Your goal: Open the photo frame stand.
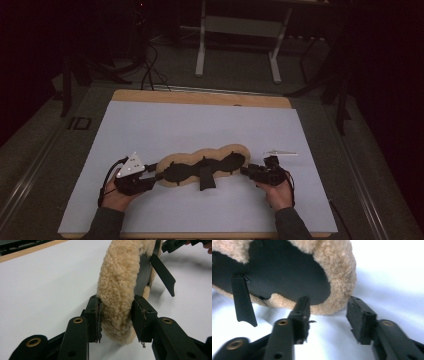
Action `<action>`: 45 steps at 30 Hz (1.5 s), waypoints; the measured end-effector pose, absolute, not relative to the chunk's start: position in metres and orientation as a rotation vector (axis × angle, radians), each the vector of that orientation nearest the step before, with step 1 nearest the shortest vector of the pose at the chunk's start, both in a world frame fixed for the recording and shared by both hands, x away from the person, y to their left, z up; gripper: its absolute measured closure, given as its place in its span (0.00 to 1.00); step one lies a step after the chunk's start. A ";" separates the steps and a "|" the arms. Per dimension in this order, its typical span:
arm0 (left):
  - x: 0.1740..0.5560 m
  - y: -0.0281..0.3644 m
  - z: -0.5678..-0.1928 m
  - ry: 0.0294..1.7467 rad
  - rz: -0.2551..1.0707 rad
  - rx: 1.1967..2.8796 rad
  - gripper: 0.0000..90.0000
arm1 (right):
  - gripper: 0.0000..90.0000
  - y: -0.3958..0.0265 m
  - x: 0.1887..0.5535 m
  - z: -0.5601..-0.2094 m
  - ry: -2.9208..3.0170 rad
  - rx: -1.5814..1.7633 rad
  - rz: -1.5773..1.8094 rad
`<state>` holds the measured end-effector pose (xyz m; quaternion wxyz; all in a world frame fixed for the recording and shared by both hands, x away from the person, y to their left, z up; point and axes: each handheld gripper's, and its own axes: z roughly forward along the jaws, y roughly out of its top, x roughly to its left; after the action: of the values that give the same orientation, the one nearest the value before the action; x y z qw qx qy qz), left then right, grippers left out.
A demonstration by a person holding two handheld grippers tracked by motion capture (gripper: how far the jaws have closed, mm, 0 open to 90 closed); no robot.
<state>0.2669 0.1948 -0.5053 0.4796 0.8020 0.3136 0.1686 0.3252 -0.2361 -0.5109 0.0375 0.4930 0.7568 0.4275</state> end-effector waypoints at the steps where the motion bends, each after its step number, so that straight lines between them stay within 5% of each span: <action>1: 0.267 0.195 -0.505 0.767 0.404 1.951 0.69 | 0.66 -0.236 0.325 -0.510 2.322 1.508 1.309; 8: 0.265 0.197 -0.505 0.748 0.361 1.946 0.65 | 0.78 -0.237 0.322 -0.512 2.319 1.492 1.296; 31: 0.249 0.200 -0.502 0.700 0.278 1.941 0.60 | 0.82 -0.235 0.315 -0.514 2.305 1.468 1.258; 45: 0.244 0.203 -0.499 0.685 0.270 1.925 0.48 | 0.79 -0.233 0.309 -0.515 2.303 1.427 1.222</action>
<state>0.2441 0.2030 -0.4992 0.5144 0.8009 0.2851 0.1122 0.3095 -0.2329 -0.5147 0.0847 0.4784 0.7721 0.4096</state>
